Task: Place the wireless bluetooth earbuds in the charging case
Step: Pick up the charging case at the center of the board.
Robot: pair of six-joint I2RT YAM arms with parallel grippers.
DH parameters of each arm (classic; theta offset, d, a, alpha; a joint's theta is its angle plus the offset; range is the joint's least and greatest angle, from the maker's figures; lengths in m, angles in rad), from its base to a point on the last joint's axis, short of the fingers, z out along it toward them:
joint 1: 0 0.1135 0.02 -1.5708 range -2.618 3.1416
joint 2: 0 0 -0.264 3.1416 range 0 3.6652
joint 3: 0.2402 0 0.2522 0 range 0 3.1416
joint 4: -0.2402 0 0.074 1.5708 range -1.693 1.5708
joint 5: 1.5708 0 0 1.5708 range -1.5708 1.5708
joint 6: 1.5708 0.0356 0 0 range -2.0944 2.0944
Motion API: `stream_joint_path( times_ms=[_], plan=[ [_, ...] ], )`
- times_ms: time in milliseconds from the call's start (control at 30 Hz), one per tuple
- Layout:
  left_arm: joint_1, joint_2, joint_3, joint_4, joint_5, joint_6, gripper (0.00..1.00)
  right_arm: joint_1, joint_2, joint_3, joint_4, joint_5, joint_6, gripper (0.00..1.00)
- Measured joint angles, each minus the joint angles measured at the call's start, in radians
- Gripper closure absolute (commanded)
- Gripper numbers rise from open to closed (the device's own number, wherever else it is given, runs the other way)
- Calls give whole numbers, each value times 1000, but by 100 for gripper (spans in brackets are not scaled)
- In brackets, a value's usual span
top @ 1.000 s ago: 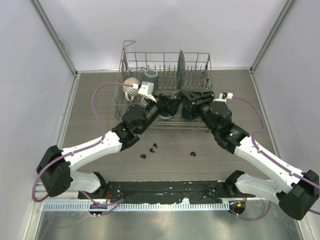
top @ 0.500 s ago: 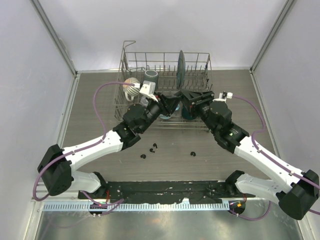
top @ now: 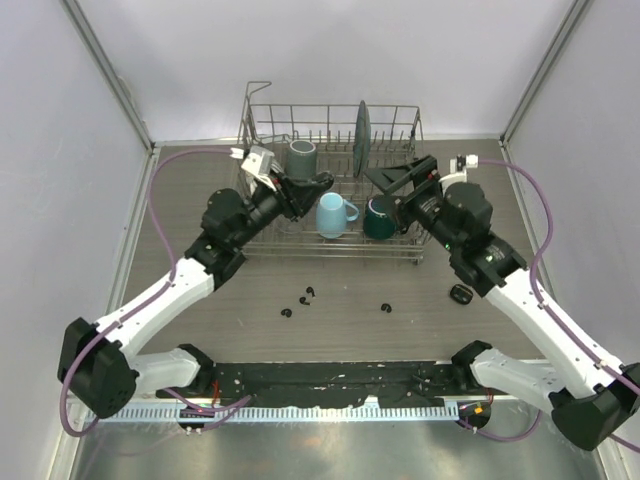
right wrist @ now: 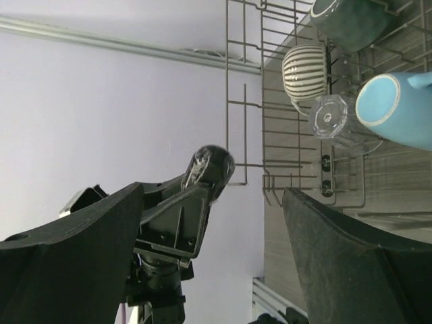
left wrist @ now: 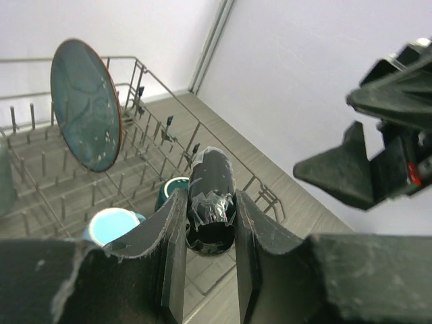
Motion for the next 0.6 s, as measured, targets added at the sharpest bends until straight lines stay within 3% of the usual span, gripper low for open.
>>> stream_joint_path(
  times_ms=[133, 300, 600],
  plan=[
    [51, -40, 14, -60, 136, 58, 100, -109, 59, 62, -27, -215, 5, 10],
    [48, -39, 28, -94, 262, 92, 100, -119, 133, 40, -8, -397, 79, 9],
    [48, -9, 28, -92, 342, 92, 100, -85, 169, 18, 58, -502, 183, 9]
  ],
)
